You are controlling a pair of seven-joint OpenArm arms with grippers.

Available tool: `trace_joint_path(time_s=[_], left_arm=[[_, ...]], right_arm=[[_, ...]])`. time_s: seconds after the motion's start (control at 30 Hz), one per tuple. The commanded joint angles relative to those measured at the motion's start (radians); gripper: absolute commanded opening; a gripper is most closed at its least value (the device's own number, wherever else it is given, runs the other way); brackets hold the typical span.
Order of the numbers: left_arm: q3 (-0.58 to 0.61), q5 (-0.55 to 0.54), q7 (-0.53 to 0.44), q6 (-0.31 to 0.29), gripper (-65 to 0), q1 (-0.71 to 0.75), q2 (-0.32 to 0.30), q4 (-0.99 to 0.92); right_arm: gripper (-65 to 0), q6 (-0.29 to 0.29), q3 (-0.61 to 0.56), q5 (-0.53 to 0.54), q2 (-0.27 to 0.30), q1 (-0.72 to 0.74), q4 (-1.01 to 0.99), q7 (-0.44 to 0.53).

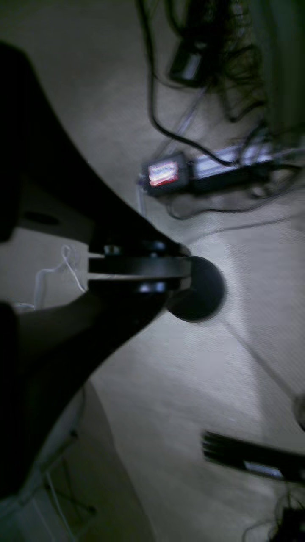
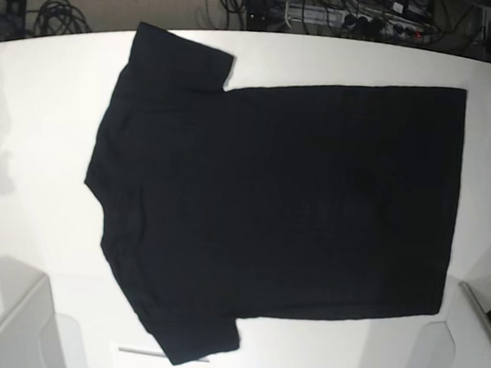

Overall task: Fold the T-shirt properly
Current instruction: 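Move both grippers down to the shoulder corners of the black T-shirt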

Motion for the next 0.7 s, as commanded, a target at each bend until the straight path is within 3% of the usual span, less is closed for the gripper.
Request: trace_joint_path(time_s=[0.0, 0.1, 0.27, 0.47, 0.67], left_arm=[[-0.001, -0.008, -0.033, 0.004, -65.0, 0.043, -0.015, 0.036], [-0.001, -0.033, -0.042, 0.004, -65.0, 0.111, -0.057, 0.157], [-0.016, -0.083, -0.054, 0.004, -65.0, 0.152, -0.075, 0.266], [-0.068, -0.094, -0.188, 0.004, -65.0, 0.167, -0.078, 0.28], [-0.164, -0.094, -0.199, 0.004, -65.0, 0.25, -0.075, 0.455]], right_arm=[[-65.0, -0.003, 0.002, 0.002, -0.012, -0.032, 0.028, 0.008], [-65.0, -0.003, 0.002, 0.002, -0.021, -0.063, 0.103, 0.008], [-65.0, -0.003, 0.01, 0.002, -0.047, -0.098, 0.226, -0.016], [-65.0, -0.001, 0.075, 0.002, -0.064, -0.107, 0.404, -0.11], [-65.0, -0.001, 0.084, 0.002, -0.064, -0.102, 0.588, -0.168]])
